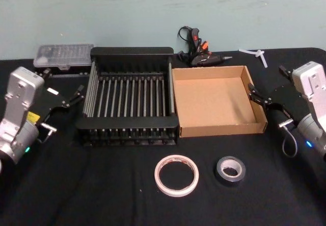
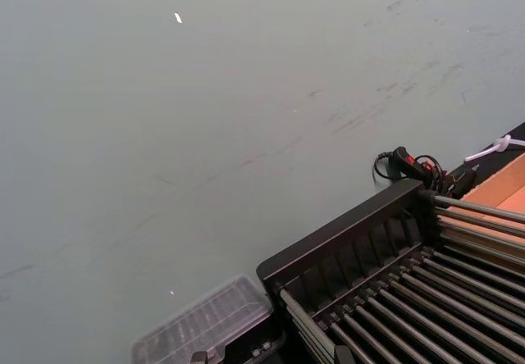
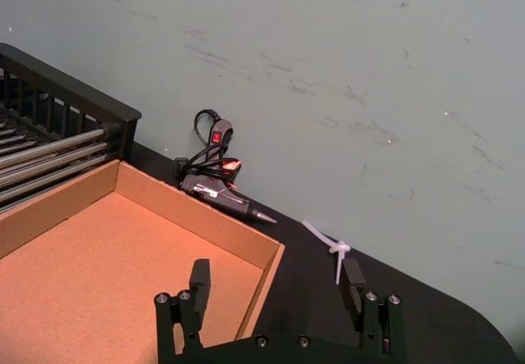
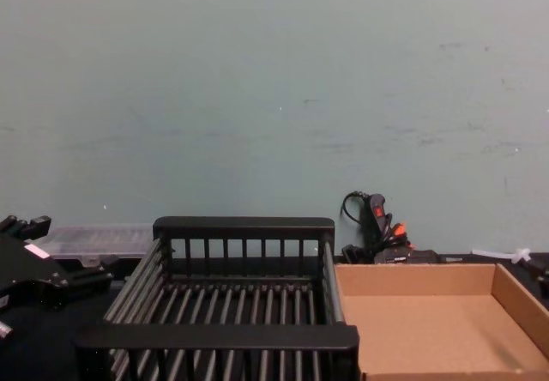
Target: Pick up the white tape and place it into the black box , Pick up the silver tape and place it into the brown box.
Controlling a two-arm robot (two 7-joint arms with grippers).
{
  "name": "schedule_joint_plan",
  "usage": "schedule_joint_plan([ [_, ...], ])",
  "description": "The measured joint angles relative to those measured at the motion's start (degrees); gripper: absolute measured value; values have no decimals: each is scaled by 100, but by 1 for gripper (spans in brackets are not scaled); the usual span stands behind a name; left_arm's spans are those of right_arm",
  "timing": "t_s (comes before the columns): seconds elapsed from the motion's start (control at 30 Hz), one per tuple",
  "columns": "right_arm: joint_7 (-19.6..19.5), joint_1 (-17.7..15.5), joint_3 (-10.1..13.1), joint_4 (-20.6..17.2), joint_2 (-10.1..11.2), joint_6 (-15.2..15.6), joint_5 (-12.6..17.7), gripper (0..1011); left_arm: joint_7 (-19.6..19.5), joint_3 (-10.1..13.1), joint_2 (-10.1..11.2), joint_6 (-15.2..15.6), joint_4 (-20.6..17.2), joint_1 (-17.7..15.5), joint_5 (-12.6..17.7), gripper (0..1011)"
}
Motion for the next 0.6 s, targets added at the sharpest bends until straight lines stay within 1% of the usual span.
schedule_joint_plan([
  [0.6, 0, 0, 0, 0, 0, 0, 0, 1003, 0, 0, 0, 0, 0, 0, 0, 1001],
])
